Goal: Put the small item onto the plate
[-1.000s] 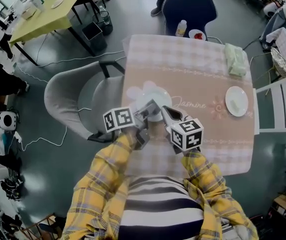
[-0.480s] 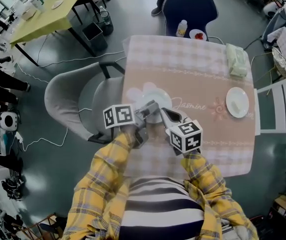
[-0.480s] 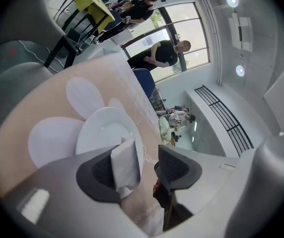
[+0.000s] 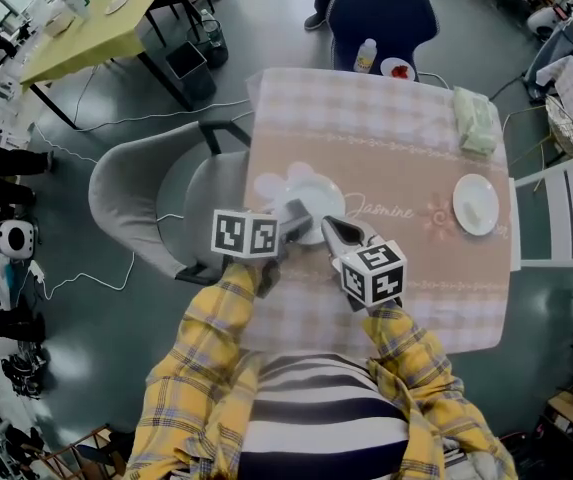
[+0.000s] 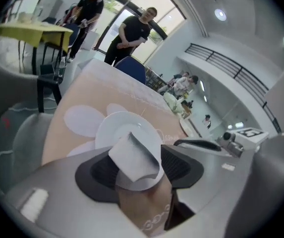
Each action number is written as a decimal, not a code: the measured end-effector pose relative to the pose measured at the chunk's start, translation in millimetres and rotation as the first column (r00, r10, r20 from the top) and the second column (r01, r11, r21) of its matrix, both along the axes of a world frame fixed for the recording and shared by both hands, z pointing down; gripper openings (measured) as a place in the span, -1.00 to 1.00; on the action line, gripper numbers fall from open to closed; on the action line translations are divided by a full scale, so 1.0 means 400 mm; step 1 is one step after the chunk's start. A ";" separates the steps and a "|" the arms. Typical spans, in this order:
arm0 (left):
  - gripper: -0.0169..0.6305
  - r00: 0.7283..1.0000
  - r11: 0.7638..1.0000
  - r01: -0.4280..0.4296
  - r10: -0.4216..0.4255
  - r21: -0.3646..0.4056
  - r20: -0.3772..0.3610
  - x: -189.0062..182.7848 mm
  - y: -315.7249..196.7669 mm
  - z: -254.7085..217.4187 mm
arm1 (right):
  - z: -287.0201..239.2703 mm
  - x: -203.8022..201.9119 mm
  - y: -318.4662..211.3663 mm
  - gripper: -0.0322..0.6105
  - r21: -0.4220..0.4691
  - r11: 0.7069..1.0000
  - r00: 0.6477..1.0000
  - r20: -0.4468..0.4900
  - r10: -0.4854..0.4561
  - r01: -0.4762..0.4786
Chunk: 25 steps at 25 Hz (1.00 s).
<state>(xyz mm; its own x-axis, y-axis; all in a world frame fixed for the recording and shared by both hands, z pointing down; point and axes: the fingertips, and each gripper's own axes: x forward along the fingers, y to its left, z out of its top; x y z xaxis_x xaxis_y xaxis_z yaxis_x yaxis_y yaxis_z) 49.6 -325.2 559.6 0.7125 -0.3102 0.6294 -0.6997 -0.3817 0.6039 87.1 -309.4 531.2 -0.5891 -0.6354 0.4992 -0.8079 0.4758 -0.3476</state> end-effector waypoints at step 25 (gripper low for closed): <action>-0.35 0.955 0.888 -0.140 0.004 0.439 0.296 -0.025 -0.023 -0.038 | 0.014 0.012 0.019 -0.91 -0.015 1.000 1.000 -0.010 0.022 -0.022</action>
<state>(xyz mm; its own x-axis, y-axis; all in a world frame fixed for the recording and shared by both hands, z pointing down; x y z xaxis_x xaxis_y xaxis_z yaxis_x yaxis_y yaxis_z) 39.5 -334.2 544.5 0.5596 -0.5622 0.6089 -0.7727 -0.6196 0.1381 91.9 -301.7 536.6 -0.5700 -0.6404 0.5148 -0.8216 0.4529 -0.3462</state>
